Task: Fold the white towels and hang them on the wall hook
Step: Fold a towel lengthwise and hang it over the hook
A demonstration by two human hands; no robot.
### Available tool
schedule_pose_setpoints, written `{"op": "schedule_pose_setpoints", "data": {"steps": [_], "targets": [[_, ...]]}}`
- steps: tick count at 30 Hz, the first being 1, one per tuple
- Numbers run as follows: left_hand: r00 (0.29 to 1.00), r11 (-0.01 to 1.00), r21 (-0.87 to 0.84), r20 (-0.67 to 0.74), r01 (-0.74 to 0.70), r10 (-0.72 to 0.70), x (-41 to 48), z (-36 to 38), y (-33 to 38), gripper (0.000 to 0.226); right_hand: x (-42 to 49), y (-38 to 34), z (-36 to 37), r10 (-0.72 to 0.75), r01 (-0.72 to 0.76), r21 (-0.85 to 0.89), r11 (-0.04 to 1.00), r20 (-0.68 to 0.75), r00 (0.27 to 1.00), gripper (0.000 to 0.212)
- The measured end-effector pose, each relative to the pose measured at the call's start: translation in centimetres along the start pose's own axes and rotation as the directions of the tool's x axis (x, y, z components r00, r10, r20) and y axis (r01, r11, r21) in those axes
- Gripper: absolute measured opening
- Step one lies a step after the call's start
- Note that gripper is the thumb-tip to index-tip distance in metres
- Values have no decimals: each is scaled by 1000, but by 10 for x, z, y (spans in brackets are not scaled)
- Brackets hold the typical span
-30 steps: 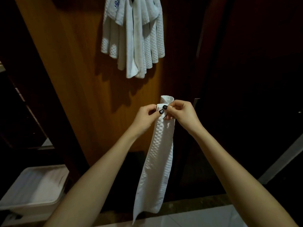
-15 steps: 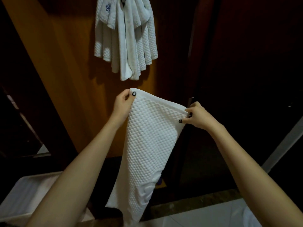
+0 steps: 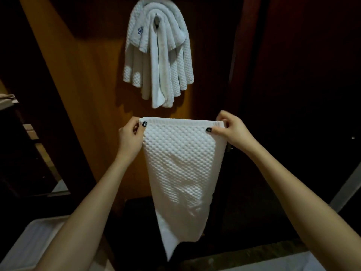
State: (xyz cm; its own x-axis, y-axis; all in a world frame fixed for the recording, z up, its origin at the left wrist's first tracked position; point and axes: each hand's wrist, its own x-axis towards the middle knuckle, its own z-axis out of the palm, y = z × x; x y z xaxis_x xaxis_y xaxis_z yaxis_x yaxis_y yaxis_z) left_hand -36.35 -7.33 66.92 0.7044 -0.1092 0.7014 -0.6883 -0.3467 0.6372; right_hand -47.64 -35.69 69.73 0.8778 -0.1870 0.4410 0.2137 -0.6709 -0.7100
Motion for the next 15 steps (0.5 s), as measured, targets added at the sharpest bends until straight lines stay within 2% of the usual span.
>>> {"op": "schedule_pose_setpoints", "data": {"steps": [1, 2, 6, 10, 13, 15], "targets": [[1000, 1000, 12, -7, -21, 21, -3, 0, 3, 15, 6, -4, -3, 6, -6, -63, 998, -5, 1000, 25], [999, 999, 8, -13, -41, 41, -7, 1, 7, 13, 11, -5, -7, 33, -33, -102, 994, 2, 999, 31], [997, 998, 25, -62, -52, 53, -9, 6, 15, 14, 17, -4, -24, 124, -127, 41, 991, 62, 990, 23], [997, 997, 73, 73, -29, 23, -8, 18, 20, 10, 7, 5, -9, 207, -212, -117, 970, -53, 977, 27], [992, 997, 82, 127, -11, 1, -18, 31, 17, 7, -7, 12, 0, 287, -293, -89, 952, -78, 955, 26], [985, 995, -33, 149, 91, -86, -20, 36, 13, 11, -17, 14, -6, 283, -283, -11, 959, -20, 959, 24]]}}
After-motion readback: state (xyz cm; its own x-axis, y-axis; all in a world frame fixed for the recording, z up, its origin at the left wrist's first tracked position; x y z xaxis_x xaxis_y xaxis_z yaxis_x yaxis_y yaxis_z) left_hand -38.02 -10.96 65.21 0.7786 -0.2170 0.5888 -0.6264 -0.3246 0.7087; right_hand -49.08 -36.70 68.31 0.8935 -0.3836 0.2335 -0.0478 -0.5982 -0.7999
